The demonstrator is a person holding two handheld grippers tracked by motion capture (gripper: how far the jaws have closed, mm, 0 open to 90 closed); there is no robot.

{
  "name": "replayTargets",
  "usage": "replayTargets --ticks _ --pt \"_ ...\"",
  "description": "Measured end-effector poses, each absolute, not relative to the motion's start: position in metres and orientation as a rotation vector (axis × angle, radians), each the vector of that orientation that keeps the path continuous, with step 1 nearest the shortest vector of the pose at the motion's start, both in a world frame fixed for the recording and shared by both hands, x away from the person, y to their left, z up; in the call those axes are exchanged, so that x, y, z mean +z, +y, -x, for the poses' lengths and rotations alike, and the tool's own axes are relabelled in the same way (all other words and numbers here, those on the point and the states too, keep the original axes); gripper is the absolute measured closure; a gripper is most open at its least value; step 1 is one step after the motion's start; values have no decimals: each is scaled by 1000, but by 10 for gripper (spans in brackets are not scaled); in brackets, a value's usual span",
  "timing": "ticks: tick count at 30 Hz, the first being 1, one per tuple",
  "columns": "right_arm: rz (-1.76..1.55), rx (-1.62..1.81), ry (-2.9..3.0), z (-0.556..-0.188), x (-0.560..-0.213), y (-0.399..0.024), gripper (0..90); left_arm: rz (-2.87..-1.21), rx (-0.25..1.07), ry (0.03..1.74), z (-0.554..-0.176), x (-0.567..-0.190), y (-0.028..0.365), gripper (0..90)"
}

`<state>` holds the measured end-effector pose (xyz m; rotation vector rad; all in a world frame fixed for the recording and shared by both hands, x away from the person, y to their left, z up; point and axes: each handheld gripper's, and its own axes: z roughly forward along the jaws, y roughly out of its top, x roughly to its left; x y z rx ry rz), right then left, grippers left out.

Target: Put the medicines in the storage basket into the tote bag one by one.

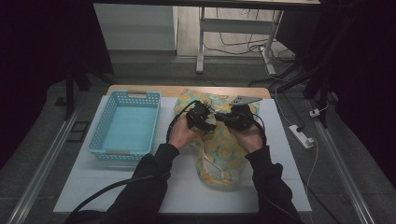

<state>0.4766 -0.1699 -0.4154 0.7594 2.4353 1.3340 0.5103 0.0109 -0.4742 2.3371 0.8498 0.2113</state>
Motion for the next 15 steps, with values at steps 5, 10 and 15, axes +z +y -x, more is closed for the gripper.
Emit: replayTargets --ticks 5,10,15 --pt "-764 1337 2434 -477 -416 -171 900 -2291 195 857 -508 -471 15 438" --pt "-775 1335 2435 -478 -417 -172 900 -2250 167 858 -502 -466 21 390" --pt "-777 1331 2440 -479 -417 -172 900 -2229 113 845 -495 -460 30 334"
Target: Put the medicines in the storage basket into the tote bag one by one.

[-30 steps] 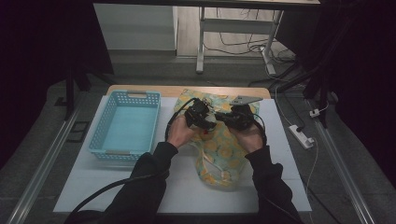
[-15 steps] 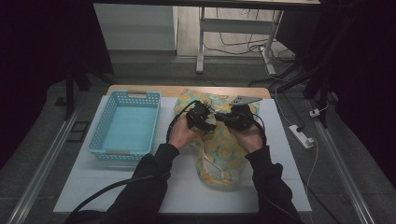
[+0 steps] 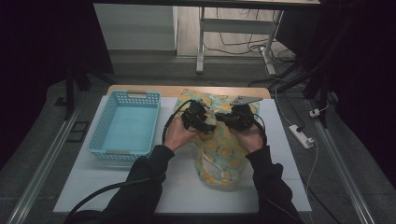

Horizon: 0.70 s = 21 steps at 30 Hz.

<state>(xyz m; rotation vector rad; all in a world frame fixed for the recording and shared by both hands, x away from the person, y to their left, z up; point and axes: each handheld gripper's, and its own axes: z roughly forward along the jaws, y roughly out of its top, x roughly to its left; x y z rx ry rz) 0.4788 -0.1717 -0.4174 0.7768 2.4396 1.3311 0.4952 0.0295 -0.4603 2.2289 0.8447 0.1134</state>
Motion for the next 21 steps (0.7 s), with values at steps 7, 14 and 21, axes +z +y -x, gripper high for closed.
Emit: replayTargets --ticks 7,14,21 --pt "-770 1329 2443 -478 -418 -170 900 -2187 41 814 -482 -451 40 253" --pt "-764 1323 2448 -477 -418 -168 900 -2184 36 777 -467 -443 45 183" --pt "-758 1325 2452 -476 -418 -167 900 -2178 37 729 -458 -442 47 66"
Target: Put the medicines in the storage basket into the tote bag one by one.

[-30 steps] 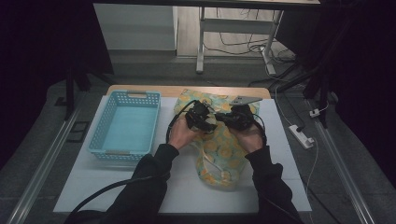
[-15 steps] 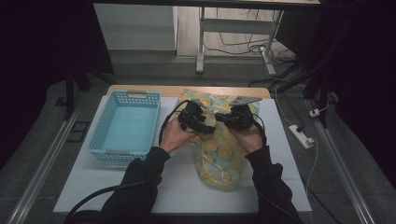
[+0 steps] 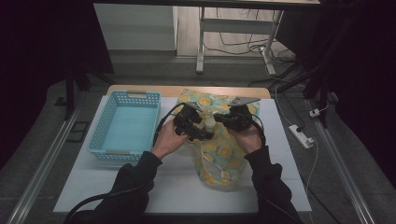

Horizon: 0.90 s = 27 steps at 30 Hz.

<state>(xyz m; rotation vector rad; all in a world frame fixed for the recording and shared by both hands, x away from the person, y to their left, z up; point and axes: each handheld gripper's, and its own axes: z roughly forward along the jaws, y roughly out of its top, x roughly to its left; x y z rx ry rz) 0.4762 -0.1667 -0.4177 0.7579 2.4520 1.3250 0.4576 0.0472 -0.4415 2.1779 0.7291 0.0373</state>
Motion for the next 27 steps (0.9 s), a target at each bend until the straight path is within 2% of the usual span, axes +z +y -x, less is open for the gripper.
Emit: replayTargets --ticks 7,27 --pt "-753 1324 2454 -475 -417 -166 900 -2185 15 689 -450 -447 50 7" --pt "-736 1315 2469 -473 -418 -160 900 -2236 18 723 -436 -477 65 0"
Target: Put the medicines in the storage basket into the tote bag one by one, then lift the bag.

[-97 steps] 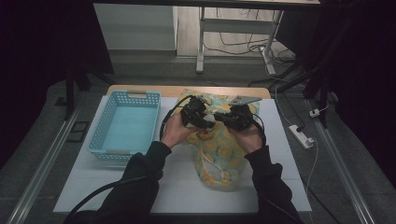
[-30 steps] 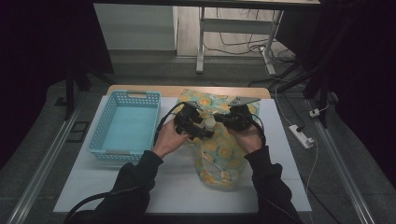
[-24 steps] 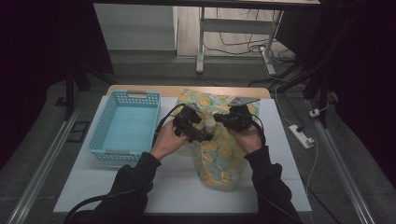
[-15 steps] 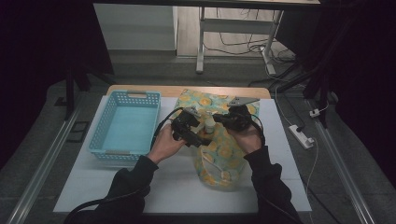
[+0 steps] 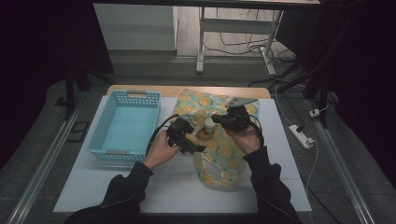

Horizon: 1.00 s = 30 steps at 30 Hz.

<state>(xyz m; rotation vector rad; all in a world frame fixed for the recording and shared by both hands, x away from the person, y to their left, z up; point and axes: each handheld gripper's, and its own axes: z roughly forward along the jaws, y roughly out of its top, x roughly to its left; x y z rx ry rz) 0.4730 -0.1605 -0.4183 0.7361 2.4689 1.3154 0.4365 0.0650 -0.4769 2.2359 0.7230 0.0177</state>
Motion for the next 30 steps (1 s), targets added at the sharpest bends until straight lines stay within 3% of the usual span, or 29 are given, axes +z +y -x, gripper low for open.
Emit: replayTargets --ticks 30 --pt "-734 1304 2476 -474 -421 -160 900 -2409 111 753 -438 -533 49 0"
